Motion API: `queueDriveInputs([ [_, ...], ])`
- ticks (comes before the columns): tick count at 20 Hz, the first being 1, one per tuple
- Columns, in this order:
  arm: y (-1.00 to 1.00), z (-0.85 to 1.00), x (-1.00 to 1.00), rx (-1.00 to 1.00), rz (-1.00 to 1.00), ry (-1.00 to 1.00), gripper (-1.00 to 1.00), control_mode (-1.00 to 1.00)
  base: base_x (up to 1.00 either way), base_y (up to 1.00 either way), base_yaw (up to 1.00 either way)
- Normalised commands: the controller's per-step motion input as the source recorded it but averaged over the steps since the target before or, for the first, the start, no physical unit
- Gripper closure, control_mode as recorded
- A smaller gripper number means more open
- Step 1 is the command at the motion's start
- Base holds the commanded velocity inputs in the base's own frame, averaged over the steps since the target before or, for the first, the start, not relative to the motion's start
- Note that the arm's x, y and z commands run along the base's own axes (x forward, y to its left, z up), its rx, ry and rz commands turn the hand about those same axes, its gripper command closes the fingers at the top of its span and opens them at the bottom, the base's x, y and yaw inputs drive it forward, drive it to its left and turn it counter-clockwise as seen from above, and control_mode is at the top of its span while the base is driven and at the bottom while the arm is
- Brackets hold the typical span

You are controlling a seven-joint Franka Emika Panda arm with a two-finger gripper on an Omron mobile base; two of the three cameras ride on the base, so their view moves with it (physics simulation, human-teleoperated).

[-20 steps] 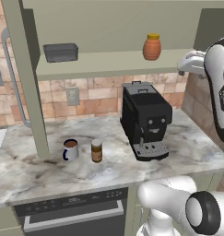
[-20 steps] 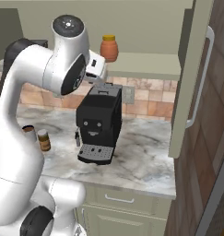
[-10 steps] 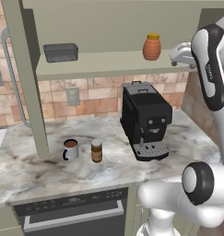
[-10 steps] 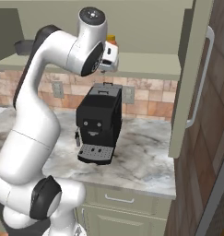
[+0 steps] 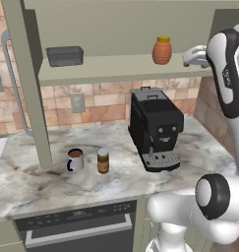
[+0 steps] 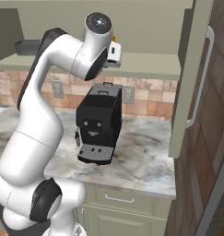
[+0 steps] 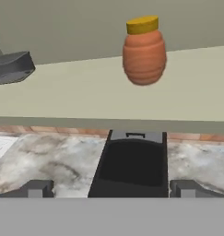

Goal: Pick the cinnamon and honey bottle from the cabinet and place them next to the mug.

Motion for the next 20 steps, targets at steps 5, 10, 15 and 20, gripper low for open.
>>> queueDriveInputs([
  [5, 0.0, 0.03, 0.0, -0.07, 0.02, -0.07, -1.0, -1.0, 0.0, 0.0, 0.0],
  [10, 0.03, 0.06, 0.11, -0.14, 0.01, 0.0, -1.0, -1.0, 0.0, 0.0, 0.0],
  [15, 0.05, 0.32, 0.12, -0.19, 0.0, 0.0, -1.0, -1.0, 0.0, 0.0, 0.0],
  [20, -0.02, 0.07, 0.09, -0.02, 0.0, 0.0, -1.0, -1.0, 0.0, 0.0, 0.0],
])
